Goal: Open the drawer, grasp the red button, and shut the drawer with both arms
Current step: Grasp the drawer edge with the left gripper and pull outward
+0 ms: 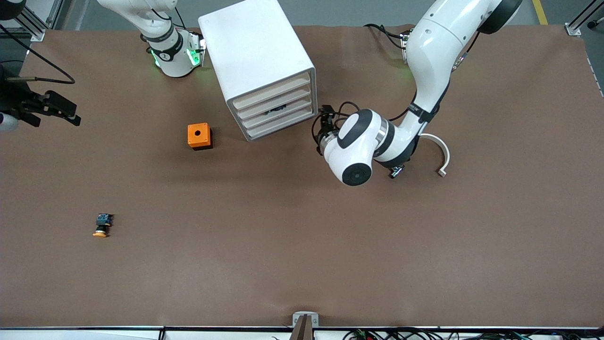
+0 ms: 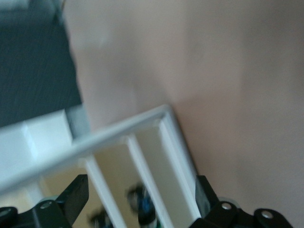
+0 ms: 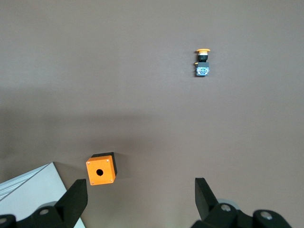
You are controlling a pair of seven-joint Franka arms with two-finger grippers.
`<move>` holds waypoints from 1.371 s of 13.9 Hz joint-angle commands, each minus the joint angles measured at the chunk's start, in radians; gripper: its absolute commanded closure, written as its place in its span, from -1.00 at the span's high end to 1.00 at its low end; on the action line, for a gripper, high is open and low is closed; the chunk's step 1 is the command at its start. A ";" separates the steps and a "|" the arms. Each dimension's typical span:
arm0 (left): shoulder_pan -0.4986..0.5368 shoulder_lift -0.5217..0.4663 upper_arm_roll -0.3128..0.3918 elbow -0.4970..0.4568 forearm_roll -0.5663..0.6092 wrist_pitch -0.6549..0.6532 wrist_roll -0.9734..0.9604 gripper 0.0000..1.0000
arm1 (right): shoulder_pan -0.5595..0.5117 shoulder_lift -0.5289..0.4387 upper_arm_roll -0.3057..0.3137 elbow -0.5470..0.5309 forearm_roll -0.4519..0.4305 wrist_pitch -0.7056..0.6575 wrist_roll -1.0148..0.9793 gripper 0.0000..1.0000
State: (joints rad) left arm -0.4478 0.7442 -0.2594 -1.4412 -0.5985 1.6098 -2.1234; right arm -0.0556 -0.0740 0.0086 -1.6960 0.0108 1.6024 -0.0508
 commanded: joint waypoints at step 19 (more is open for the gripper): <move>-0.115 0.110 0.015 0.030 -0.273 0.030 -0.314 -1.00 | 0.106 0.221 0.016 0.099 -0.017 -0.006 0.604 1.00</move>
State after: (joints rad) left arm -0.5738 0.8377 -0.2573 -1.4374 -0.8609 1.6420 -2.4350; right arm 0.0145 0.1601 0.0287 -1.6002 -0.0063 1.6148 0.4621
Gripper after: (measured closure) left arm 0.863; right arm 0.000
